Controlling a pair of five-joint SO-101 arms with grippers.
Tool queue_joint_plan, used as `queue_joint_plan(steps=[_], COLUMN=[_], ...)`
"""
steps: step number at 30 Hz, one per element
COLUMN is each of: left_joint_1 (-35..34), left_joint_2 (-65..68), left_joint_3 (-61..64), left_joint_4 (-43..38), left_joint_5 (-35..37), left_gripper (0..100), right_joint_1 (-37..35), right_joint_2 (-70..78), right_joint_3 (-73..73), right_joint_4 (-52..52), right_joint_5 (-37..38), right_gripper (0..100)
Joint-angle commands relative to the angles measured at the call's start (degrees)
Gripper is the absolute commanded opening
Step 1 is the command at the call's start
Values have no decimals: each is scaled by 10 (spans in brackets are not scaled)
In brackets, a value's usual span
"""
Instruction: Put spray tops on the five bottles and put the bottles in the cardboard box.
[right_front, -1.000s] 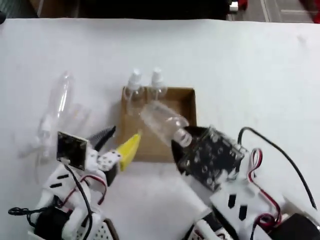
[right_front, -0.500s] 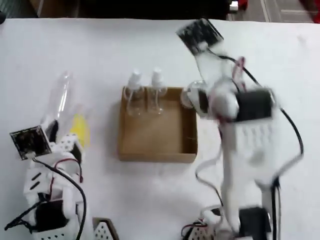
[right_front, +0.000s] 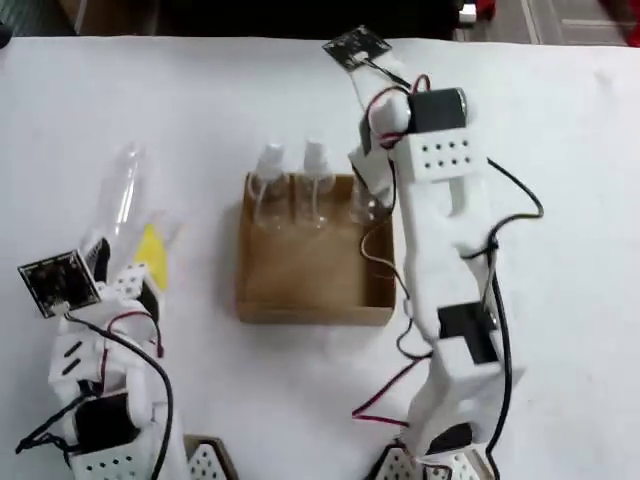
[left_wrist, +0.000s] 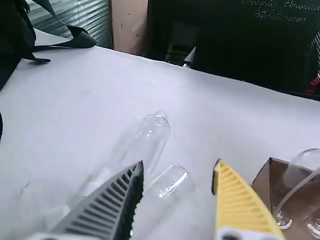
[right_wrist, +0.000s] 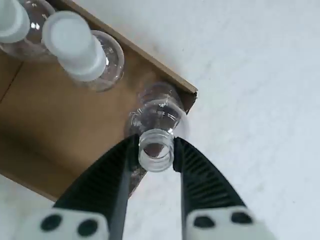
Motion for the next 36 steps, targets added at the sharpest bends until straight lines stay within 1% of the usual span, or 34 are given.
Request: queue_joint_plan(steps=[1, 5, 10, 18, 27, 33, 36], left_joint_1=[14, 14, 14, 14, 14, 15, 15], left_joint_2=[-5, -5, -5, -5, -5, -5, -5], left_joint_3=[-4, -4, -3, -3, 4, 4, 4], left_joint_4=[-11, -11, -11, -11, -13, -14, -14], left_joint_5=[8, 8, 8, 8, 8, 8, 8], left_gripper=[214, 214, 214, 214, 214, 214, 214], right_joint_1=[7, 0, -4, -5, -29, -31, -29], right_joint_2=[15, 36, 58, 61, 62, 62, 62], right_joint_3=[-47, -50, -54, -50, -49, -48, -48], right_joint_4=[-5, -7, -7, -23, -22, -22, -22], right_joint_5=[-4, -4, -26, -27, -28, -28, -27], right_gripper=[16, 16, 16, 16, 22, 150, 170])
